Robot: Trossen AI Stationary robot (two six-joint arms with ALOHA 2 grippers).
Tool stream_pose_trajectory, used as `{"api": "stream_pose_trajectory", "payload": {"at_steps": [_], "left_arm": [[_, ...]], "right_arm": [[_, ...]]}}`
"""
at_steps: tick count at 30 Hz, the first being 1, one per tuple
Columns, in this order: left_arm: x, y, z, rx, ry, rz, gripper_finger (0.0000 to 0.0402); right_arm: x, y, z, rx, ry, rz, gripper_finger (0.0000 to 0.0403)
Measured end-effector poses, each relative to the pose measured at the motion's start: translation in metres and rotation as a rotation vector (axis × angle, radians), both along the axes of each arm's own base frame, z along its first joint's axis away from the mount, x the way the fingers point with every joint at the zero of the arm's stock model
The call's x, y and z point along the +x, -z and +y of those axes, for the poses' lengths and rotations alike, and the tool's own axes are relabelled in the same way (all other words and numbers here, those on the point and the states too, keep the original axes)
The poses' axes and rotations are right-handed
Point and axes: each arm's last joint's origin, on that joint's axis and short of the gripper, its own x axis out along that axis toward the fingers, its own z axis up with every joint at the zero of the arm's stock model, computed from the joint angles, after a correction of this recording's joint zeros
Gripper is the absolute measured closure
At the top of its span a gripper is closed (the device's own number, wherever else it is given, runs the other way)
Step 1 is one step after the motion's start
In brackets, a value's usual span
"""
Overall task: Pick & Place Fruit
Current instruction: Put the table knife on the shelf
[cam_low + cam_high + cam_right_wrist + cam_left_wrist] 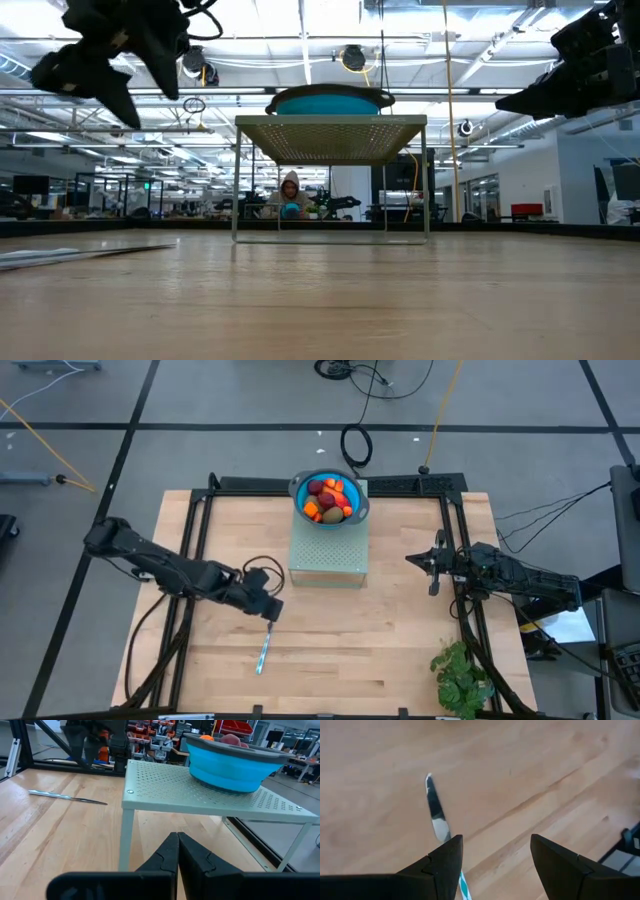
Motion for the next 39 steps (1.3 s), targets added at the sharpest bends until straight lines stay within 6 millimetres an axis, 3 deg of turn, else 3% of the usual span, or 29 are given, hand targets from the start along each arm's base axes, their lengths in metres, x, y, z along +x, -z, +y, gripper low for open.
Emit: {"api": "stream_pose_trajectory", "payload": {"at_steps": [11,31,39], "left_arm": [[0.003,0.025,-0.031,-0.061,-0.109,0.105,0.0169],[-0.009,0.054,-0.089,-0.177,-0.25,0.179,0.0169],[0.0,0.052,-0.11,-0.111,-0.269,0.273,0.0169]], "right_arm": [[0.0,0.0,0.0,0.0,-0.001,0.0,0.0403],[0.0,0.0,0.0,0.0,-0.001,0.0,0.0403],[0.0,-0.001,0.0,-0.002,0.001,-0.012,0.0403]]}}
